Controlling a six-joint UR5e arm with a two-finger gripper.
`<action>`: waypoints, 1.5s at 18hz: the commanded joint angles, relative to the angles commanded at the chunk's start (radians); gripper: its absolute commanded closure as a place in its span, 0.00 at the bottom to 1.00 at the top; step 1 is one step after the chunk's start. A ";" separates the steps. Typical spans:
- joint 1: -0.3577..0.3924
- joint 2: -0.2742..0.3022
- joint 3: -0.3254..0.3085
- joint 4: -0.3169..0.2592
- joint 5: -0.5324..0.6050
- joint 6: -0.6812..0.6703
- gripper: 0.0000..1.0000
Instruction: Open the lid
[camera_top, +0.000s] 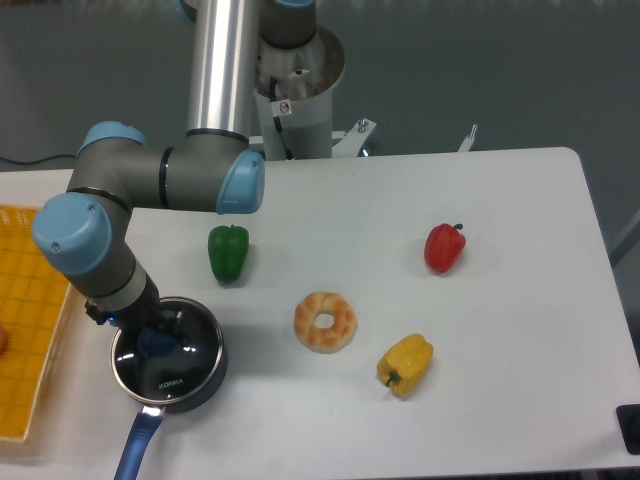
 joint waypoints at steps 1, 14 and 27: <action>0.000 -0.002 -0.002 0.006 0.000 -0.002 0.00; 0.000 -0.011 -0.003 0.009 -0.002 0.005 0.01; 0.000 -0.012 -0.005 0.023 -0.002 0.005 0.34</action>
